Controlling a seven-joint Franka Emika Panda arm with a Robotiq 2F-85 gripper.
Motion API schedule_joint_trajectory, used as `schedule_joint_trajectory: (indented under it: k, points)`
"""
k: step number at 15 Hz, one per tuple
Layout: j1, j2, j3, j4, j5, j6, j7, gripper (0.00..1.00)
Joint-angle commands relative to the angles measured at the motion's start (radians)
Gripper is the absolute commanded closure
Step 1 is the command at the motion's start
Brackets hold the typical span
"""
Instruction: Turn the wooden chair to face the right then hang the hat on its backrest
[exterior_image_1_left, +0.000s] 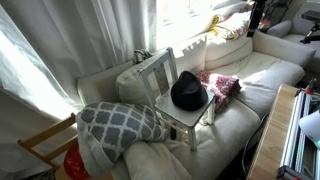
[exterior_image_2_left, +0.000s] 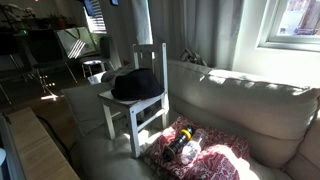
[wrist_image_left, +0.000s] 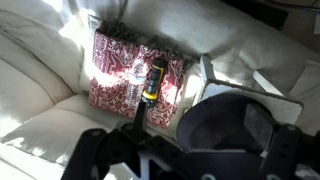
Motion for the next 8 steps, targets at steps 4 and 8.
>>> schedule_joint_trajectory:
  k: [4, 8]
  points:
    - [0.008, 0.0, -0.007, 0.001, -0.003, -0.003, 0.003, 0.0]
    - [0.061, 0.14, 0.024, 0.041, 0.098, 0.049, 0.073, 0.0]
